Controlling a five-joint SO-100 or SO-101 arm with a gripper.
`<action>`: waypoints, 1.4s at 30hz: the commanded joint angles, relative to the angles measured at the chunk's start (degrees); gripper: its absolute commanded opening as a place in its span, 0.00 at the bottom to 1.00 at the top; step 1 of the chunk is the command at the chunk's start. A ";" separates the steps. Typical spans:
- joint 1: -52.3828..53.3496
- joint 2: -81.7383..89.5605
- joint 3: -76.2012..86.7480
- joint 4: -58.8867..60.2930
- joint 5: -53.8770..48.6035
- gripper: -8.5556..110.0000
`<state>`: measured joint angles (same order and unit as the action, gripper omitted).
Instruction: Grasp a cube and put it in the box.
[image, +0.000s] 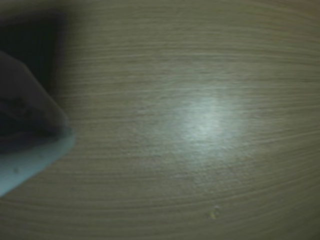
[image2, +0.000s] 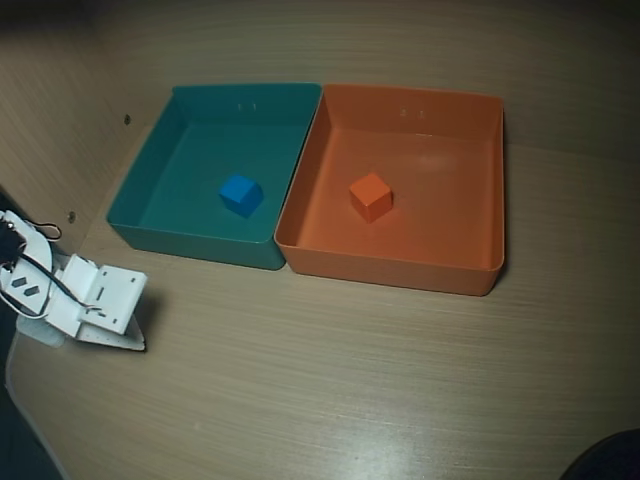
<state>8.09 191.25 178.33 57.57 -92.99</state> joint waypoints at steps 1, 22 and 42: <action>-0.62 0.88 3.43 0.88 0.62 0.04; -2.46 0.97 3.43 19.86 0.70 0.04; -2.37 0.88 3.43 19.95 0.70 0.04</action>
